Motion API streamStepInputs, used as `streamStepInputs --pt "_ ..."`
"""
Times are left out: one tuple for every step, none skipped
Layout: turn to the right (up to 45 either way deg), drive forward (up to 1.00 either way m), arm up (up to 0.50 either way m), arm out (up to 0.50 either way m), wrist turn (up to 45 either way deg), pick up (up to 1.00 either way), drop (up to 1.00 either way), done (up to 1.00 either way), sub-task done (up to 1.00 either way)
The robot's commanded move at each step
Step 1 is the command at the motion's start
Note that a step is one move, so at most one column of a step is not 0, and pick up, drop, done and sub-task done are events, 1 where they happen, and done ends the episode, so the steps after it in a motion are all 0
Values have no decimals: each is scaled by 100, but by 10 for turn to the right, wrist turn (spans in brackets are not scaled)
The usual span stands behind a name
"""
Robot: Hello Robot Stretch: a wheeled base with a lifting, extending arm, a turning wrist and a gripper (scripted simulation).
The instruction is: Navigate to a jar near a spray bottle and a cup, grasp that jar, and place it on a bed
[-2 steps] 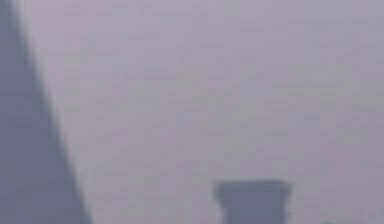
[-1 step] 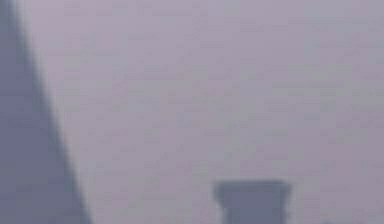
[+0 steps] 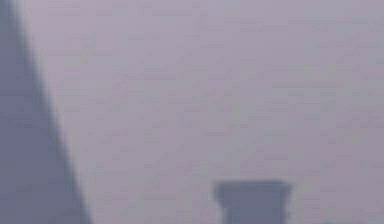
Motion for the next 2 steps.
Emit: streamStepInputs --pt "0 0 -40 0 0 0 0 0 0" --pt "0 0 -32 0 0 0 0 0 0"
